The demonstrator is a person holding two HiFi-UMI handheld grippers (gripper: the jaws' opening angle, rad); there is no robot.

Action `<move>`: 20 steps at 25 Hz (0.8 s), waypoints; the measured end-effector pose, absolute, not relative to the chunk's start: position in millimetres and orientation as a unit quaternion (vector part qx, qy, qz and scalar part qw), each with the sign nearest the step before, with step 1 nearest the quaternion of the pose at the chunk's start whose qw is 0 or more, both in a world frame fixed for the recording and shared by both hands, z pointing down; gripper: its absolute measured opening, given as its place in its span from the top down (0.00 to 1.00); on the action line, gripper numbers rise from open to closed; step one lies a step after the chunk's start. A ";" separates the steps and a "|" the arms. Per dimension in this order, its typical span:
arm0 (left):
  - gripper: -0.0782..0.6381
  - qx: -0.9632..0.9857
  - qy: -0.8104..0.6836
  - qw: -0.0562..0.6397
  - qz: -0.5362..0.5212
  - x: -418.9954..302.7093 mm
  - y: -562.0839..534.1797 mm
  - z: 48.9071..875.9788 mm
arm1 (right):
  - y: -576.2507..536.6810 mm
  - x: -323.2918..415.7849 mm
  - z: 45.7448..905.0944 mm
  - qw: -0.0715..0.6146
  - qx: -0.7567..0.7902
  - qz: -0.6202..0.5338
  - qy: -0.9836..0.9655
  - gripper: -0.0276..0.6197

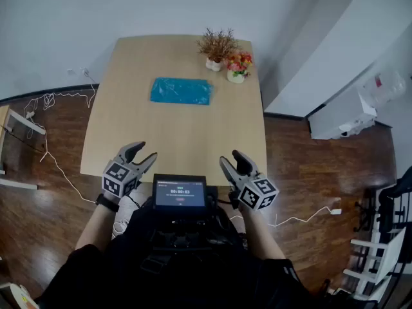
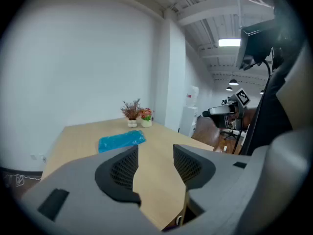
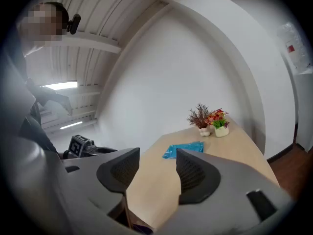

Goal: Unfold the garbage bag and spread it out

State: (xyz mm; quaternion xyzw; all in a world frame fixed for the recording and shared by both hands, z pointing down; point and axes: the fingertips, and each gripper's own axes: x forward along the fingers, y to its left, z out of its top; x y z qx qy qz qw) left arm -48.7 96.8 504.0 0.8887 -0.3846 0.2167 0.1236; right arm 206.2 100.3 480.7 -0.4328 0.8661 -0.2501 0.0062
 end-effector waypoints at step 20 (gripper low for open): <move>0.57 0.901 -0.292 0.025 0.320 33.5 -88.7 563.0 | 0.0 196.1 504.6 -0.041 -0.456 -0.250 0.853 0.59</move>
